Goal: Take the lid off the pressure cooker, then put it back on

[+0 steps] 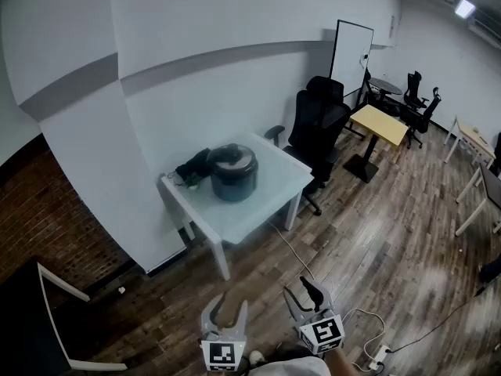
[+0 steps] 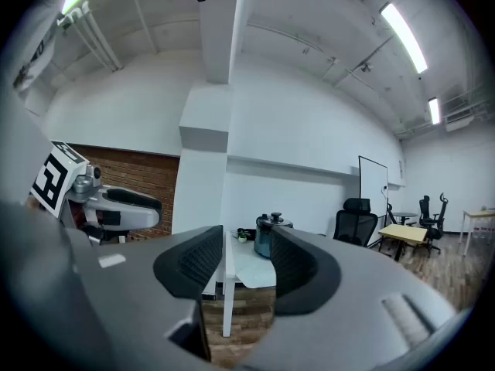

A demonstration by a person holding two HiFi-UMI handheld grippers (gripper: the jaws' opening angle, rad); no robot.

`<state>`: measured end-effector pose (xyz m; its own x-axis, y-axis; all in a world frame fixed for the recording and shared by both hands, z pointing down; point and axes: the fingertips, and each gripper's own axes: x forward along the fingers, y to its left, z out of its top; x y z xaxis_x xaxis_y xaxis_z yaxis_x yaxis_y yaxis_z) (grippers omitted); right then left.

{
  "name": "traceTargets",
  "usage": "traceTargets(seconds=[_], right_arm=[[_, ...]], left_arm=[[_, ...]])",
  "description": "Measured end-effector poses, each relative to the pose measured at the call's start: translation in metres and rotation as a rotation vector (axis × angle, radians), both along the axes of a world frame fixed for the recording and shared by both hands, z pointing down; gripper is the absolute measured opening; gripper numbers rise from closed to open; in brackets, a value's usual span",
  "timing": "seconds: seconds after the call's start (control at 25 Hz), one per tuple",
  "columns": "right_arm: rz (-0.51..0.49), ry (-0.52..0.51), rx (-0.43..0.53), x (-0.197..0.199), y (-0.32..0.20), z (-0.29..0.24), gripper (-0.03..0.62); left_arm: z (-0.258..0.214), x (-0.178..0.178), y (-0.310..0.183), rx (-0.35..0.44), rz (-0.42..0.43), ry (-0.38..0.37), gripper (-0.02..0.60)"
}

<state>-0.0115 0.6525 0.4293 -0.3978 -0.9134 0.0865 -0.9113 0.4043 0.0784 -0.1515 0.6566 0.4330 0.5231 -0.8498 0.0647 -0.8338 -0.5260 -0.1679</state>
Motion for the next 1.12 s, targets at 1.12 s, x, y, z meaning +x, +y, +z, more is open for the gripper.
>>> traceTargets(seconds=[1.12], right_arm=[[-0.022,-0.036,0.001,0.027,-0.148,0.009,0.189]], left_arm=[[0.004,0.023,-0.152,0.005,-0.041,-0.039,0.172]])
